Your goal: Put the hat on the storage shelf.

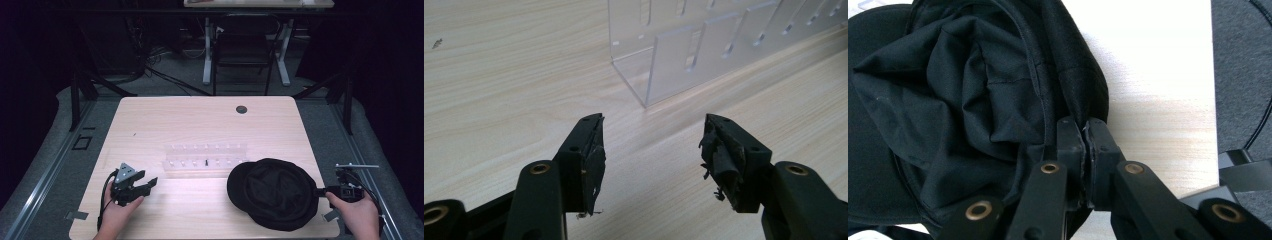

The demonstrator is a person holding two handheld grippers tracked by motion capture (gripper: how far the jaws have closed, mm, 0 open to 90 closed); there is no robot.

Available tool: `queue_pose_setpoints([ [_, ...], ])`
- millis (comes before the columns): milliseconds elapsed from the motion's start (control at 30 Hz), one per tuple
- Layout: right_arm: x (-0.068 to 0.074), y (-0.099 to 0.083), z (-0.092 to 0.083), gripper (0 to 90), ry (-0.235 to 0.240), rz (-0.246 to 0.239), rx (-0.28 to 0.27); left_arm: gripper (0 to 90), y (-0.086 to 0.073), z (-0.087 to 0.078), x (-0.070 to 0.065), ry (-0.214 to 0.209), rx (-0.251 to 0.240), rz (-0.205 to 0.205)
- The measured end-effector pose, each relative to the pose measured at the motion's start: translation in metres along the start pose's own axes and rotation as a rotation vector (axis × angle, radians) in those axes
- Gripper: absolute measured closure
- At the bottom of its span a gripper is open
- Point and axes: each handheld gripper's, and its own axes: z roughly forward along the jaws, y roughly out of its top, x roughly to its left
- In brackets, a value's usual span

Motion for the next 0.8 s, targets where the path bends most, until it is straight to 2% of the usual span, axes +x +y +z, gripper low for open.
queue_pose_setpoints([
  [167,0.000,0.006,0.004,85.1,-0.003,-0.007,0.039,42.6,0.000,0.000,0.001,0.001,0.002,0.001],
  [200,0.000,0.008,0.003,84.6,-0.040,-0.027,0.069,42.6,0.000,0.000,0.000,0.001,0.002,0.002],
  [233,0.000,0.008,0.006,83.9,-0.011,-0.010,0.058,42.6,0.000,0.000,0.000,0.000,0.001,0.001],
  [267,0.000,0.010,0.008,83.3,-0.022,-0.008,0.070,42.6,0.000,0.000,0.000,0.000,0.000,0.001],
  [300,-0.001,0.012,0.007,83.1,-0.051,-0.026,0.095,42.6,0.000,0.000,0.000,0.000,0.000,0.001],
  [333,-0.001,0.012,0.007,83.1,-0.051,-0.026,0.095,42.6,0.000,0.000,0.000,0.000,0.000,0.001],
  [367,-0.002,0.012,0.011,82.7,-0.026,-0.014,0.088,42.6,0.000,0.000,0.000,0.000,0.001,0.002],
  [400,-0.002,0.014,0.011,82.5,-0.056,-0.027,0.112,42.6,0.000,0.000,0.000,0.000,0.001,0.002],
  [467,-0.003,0.014,0.016,82.1,-0.039,-0.012,0.105,42.5,0.000,0.000,0.000,-0.001,0.002,0.002],
  [500,-0.004,0.015,0.015,82.1,-0.072,-0.029,0.127,42.6,0.000,0.000,0.000,0.000,0.004,0.003],
  [533,-0.004,0.015,0.015,82.1,-0.072,-0.029,0.127,42.6,0.000,0.000,0.000,0.000,0.004,0.003],
  [567,-0.005,0.014,0.018,82.1,-0.038,-0.014,0.120,42.6,0.000,0.000,0.000,0.000,0.003,0.002],
  [600,-0.006,0.015,0.019,82.0,-0.039,-0.019,0.133,42.6,0.000,0.000,0.000,-0.001,0.003,0.003],
  [633,-0.005,0.016,0.019,81.8,-0.075,-0.024,0.145,42.6,0.000,0.000,0.000,0.000,0.003,0.003],
  [667,-0.006,0.016,0.020,81.6,-0.076,-0.028,0.151,42.6,0.000,0.000,0.000,0.000,0.003,0.003],
  [700,-0.006,0.015,0.023,81.4,-0.040,-0.019,0.140,42.6,0.000,0.000,0.000,0.000,0.003,0.002],
  [800,-0.006,0.017,0.026,80.6,-0.043,-0.019,0.153,42.6,0.000,0.000,0.000,0.000,0.001,0.002],
])
